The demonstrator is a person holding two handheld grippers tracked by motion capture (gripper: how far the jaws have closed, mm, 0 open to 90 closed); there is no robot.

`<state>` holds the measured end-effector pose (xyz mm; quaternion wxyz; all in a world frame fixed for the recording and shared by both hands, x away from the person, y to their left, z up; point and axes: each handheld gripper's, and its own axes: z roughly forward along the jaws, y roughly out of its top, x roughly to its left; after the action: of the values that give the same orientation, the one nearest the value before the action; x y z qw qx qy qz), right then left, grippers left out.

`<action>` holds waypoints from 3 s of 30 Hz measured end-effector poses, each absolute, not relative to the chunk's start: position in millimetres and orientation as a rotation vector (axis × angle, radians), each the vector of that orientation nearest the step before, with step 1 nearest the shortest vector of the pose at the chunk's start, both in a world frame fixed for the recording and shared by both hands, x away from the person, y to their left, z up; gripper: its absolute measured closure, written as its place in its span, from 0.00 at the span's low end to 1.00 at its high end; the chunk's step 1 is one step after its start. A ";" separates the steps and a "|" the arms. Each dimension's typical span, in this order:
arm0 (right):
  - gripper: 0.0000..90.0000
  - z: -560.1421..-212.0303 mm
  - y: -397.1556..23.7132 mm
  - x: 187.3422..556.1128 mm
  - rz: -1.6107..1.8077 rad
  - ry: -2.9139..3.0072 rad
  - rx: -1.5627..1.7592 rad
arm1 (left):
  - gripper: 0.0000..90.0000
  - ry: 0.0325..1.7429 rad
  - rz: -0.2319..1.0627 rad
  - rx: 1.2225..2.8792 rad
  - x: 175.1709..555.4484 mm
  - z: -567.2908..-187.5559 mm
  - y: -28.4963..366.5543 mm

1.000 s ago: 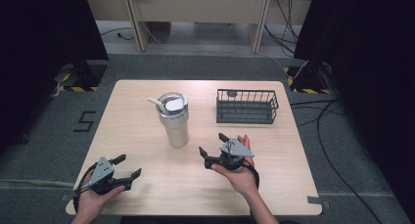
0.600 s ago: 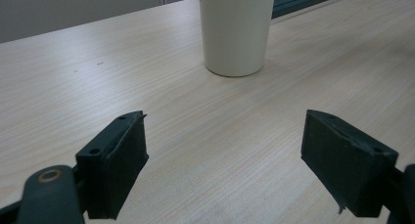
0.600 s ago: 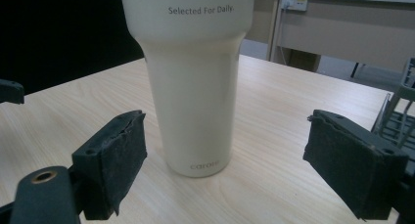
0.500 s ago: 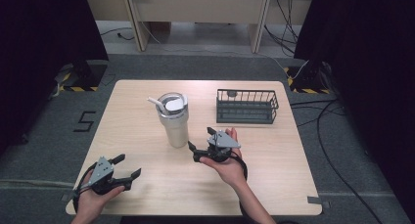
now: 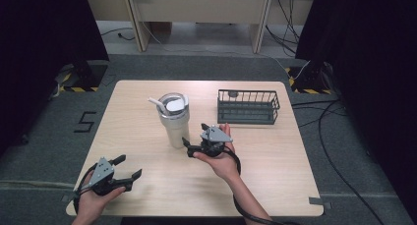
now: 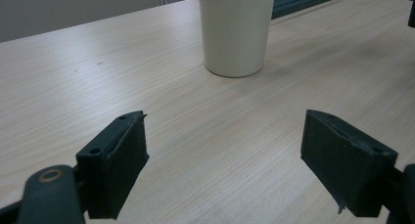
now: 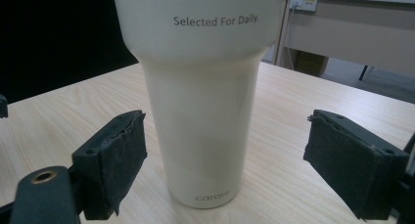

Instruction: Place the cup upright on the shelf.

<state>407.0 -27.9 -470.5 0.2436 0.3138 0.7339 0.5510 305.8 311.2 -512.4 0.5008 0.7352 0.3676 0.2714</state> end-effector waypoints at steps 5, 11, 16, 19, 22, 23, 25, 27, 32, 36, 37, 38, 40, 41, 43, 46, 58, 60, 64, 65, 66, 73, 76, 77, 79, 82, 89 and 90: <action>0.17 -471.1 -20.4 412.4 1.506 2.013 0.855 | 0.19 0.886 0.656 1.778 305.5 -512.1 310.8; 0.17 -472.2 -12.1 417.7 1.506 2.019 0.850 | 0.19 0.885 0.655 1.773 305.5 -512.0 310.8; 0.17 -475.5 -1.8 424.3 1.508 2.030 0.849 | 0.19 0.885 0.654 1.772 305.3 -511.8 311.1; 0.17 -477.9 3.4 427.0 1.502 2.033 0.852 | 0.19 0.883 0.655 1.771 305.2 -511.7 311.0; 0.16 -479.8 6.7 430.0 1.495 2.031 0.851 | 0.19 0.883 0.654 1.771 305.2 -511.6 310.9; 0.16 -480.4 7.7 431.2 1.494 2.028 0.846 | 0.19 0.882 0.653 1.772 305.2 -511.7 310.7; 0.16 -481.2 9.0 432.2 1.490 2.028 0.845 | 0.19 0.882 0.653 1.773 305.1 -511.6 310.7; 0.16 -483.1 12.1 435.7 1.490 2.030 0.844 | 0.19 0.881 0.652 1.773 305.2 -511.7 310.7; 0.14 -484.5 16.5 439.7 1.494 2.030 0.841 | 0.19 0.882 0.649 1.774 305.4 -512.0 310.8; 0.14 -485.8 20.6 442.9 1.506 2.026 0.842 | 0.19 0.880 0.647 1.777 305.4 -512.0 310.7; 0.14 -485.8 20.6 442.9 1.506 2.026 0.842 | 0.19 0.880 0.647 1.777 305.4 -512.0 310.7; 0.13 -486.4 22.2 444.8 1.513 2.022 0.842 | 0.19 0.880 0.646 1.777 305.4 -512.1 310.7; 0.12 -487.1 23.4 446.7 1.518 2.021 0.843 | 0.19 0.879 0.645 1.777 305.4 -512.2 310.6; 0.12 -487.1 23.4 446.7 1.518 2.021 0.843 | 0.19 0.879 0.645 1.777 305.4 -512.2 310.6; 0.10 -487.9 25.7 448.9 1.524 2.012 0.846 | 0.19 0.878 0.644 1.779 305.4 -512.2 310.6; 0.08 -489.2 27.7 451.3 1.524 2.006 0.842 | 0.19 0.879 0.642 1.778 305.5 -512.4 310.6; 0.08 -493.6 36.8 457.7 1.536 1.969 0.839 | 0.19 0.878 0.638 1.783 306.0 -513.0 311.0; 0.09 -494.3 38.1 458.5 1.541 1.964 0.847 | 0.19 0.876 0.638 1.784 306.0 -512.9 311.1; 0.11 -496.0 39.2 459.1 1.543 1.952 0.836 | 0.19 0.874 0.637 1.786 305.9 -512.9 311.1; 0.11 -496.2 39.1 459.0 1.545 1.951 0.834 | 0.19 0.873 0.637 1.787 306.0 -512.9 311.2; 0.11 -496.2 39.1 459.0 1.545 1.951 0.834 | 0.19 0.873 0.637 1.787 306.0 -512.9 311.2; 0.12 -495.0 39.7 458.0 1.536 1.948 0.840 | 0.20 0.871 0.634 1.787 306.1 -512.9 311.6; 0.12 -494.0 40.1 457.5 1.529 1.951 0.843 | 0.20 0.872 0.633 1.786 306.3 -513.0 311.9; 0.12 -494.0 40.1 457.5 1.529 1.951 0.843 | 0.20 0.873 0.633 1.784 306.4 -513.0 312.0; 0.12 -493.6 40.6 457.4 1.524 1.937 0.858 | 0.20 0.872 0.631 1.785 306.5 -513.1 312.2; 0.12 -492.9 39.9 457.9 1.525 1.935 0.873 | 0.20 0.874 0.631 1.784 306.5 -513.2 312.3; 0.12 -485.1 34.5 458.5 1.510 1.922 0.862 | 0.20 0.871 0.625 1.784 306.9 -513.3 311.2; 0.12 -483.3 33.3 458.2 1.515 1.921 0.865 | 0.20 0.872 0.625 1.783 306.8 -513.3 311.0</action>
<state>458.2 33.3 -483.3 0.2699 0.3210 0.7129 0.5621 306.8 311.0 -513.3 0.5060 0.7392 0.3614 0.2590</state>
